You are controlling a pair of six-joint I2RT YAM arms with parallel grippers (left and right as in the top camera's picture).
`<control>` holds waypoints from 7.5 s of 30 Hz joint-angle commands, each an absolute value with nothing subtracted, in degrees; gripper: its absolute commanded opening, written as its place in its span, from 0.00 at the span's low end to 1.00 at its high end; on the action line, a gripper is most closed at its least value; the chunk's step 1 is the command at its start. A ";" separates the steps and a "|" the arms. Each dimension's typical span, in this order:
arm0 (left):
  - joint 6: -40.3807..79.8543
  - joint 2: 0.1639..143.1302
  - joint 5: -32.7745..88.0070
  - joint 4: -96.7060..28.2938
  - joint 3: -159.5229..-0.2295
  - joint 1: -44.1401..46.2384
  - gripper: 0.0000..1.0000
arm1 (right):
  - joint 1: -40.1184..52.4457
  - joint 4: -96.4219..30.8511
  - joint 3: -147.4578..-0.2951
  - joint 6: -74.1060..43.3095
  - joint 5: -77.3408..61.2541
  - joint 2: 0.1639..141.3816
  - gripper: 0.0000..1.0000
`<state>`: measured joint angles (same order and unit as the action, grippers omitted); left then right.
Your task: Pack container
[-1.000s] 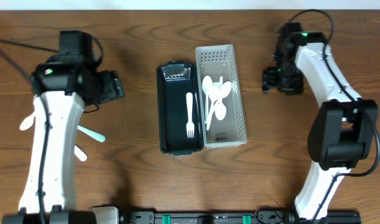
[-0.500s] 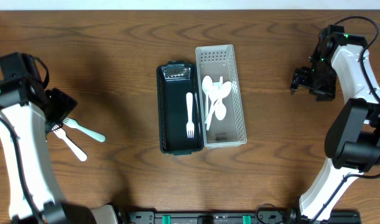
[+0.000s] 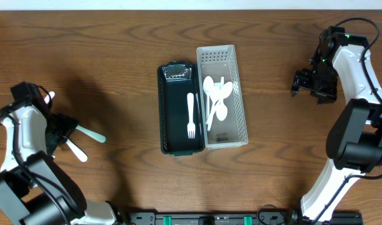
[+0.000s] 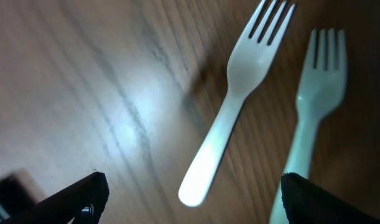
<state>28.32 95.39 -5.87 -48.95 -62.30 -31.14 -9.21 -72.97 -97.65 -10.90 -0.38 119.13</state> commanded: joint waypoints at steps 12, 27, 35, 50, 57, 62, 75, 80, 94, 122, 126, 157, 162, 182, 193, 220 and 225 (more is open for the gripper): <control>15.51 102.61 0.14 -41.39 -60.95 -34.94 0.90 | -9.34 -74.59 -97.27 -10.22 -0.21 118.80 0.84; 13.52 108.33 1.08 -38.85 -60.86 -35.40 0.89 | -9.34 -75.24 -97.27 -10.24 -0.21 118.80 0.85; 13.13 109.34 1.08 -38.65 -60.86 -35.40 0.69 | -9.34 -75.64 -97.27 -10.22 -0.21 118.80 0.85; 13.85 109.34 1.02 -38.44 -60.86 -35.40 0.25 | -9.34 -76.29 -97.27 -10.22 -0.21 118.80 0.85; 14.22 108.90 1.04 -38.96 -60.93 -35.40 0.06 | -9.37 -76.20 -97.27 -10.20 0.30 118.80 0.84; 14.85 105.19 1.06 -44.42 -63.64 -34.74 0.06 | -9.37 -75.88 -97.34 -10.15 2.52 118.78 0.84; 15.22 76.69 1.10 -58.00 -78.37 -6.98 0.06 | -9.37 -75.64 -98.26 -10.00 3.20 118.74 0.85; 18.33 76.79 1.10 -55.33 -80.23 7.79 0.06 | -9.34 -75.61 -98.26 -10.00 3.18 118.74 0.85; 18.26 95.88 8.01 -44.58 -80.23 21.32 0.06 | -9.34 -76.09 -98.26 -10.02 2.76 118.74 0.85; 6.57 104.99 8.12 -44.88 -82.35 22.70 0.49 | -9.37 -73.19 -98.26 -10.02 2.79 118.74 0.86; 5.56 98.52 5.58 -47.62 -86.70 22.70 0.49 | -9.37 -70.61 -98.26 -10.02 2.79 118.74 0.86; 45.28 85.86 -8.91 -62.72 -75.70 -22.17 0.90 | -9.34 -64.93 -98.26 -9.98 2.76 118.74 0.95; 43.20 94.13 -7.40 -56.84 -73.03 -23.35 0.91 | -9.34 -65.08 -98.26 -10.02 2.76 118.74 0.97; 40.05 112.99 -1.48 -43.48 -73.01 -26.48 0.92 | -9.30 -68.20 -98.24 -10.02 2.76 118.74 0.99; 38.13 116.88 -1.48 -40.25 -73.01 -27.05 0.92 | -9.30 -69.54 -98.24 -10.24 2.76 118.74 0.99; 35.59 116.97 -0.16 -40.42 -71.68 -27.05 0.74 | -9.34 -69.78 -98.24 -10.26 2.79 118.74 0.99; 35.62 116.97 1.10 -41.65 -71.68 -27.05 0.66 | -9.34 -69.67 -98.24 -10.31 2.79 118.74 0.99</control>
<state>36.16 114.02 1.19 -40.25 -73.32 -26.96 -9.21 -69.60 -97.67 -10.22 2.39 119.13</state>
